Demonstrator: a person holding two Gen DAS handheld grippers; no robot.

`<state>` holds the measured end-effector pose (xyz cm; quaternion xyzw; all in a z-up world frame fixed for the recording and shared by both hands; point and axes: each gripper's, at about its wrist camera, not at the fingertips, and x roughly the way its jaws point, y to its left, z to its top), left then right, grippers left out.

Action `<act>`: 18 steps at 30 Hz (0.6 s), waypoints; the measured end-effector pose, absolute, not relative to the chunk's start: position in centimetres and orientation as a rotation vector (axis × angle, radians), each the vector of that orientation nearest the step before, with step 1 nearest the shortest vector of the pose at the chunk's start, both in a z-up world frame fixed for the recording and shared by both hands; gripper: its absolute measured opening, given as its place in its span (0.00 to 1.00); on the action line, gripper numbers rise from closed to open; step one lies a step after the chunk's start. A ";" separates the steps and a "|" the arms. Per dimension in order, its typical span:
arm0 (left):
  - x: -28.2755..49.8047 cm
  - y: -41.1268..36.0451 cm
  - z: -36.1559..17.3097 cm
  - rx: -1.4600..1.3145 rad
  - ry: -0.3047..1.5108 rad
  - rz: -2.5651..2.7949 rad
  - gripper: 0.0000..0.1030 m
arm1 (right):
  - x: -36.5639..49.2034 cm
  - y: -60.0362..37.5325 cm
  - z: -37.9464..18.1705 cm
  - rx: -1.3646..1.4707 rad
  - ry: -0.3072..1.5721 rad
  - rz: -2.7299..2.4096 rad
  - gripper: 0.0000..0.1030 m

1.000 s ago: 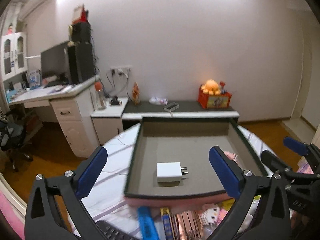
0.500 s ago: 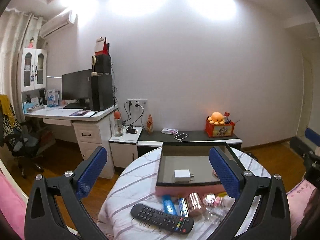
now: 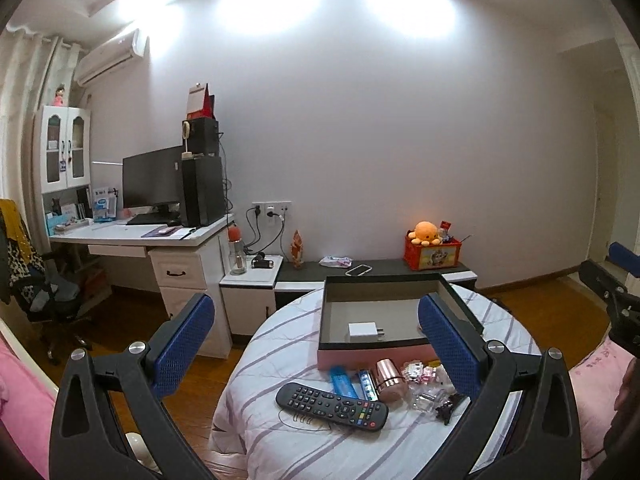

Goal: Organize rigid objects
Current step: 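Withdraw both tools and approach the black remote and white hair dryer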

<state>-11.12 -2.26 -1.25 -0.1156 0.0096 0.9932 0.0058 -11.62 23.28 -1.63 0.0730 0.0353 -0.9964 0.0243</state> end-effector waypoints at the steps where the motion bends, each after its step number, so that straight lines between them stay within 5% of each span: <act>1: -11.0 -2.3 -1.2 -0.366 0.029 3.104 1.00 | -11.6 23.3 -1.6 0.230 0.111 -3.085 0.87; 18: -13.7 -1.9 -4.5 -0.560 0.078 3.066 1.00 | -13.3 24.4 -4.0 0.362 0.078 -3.087 0.87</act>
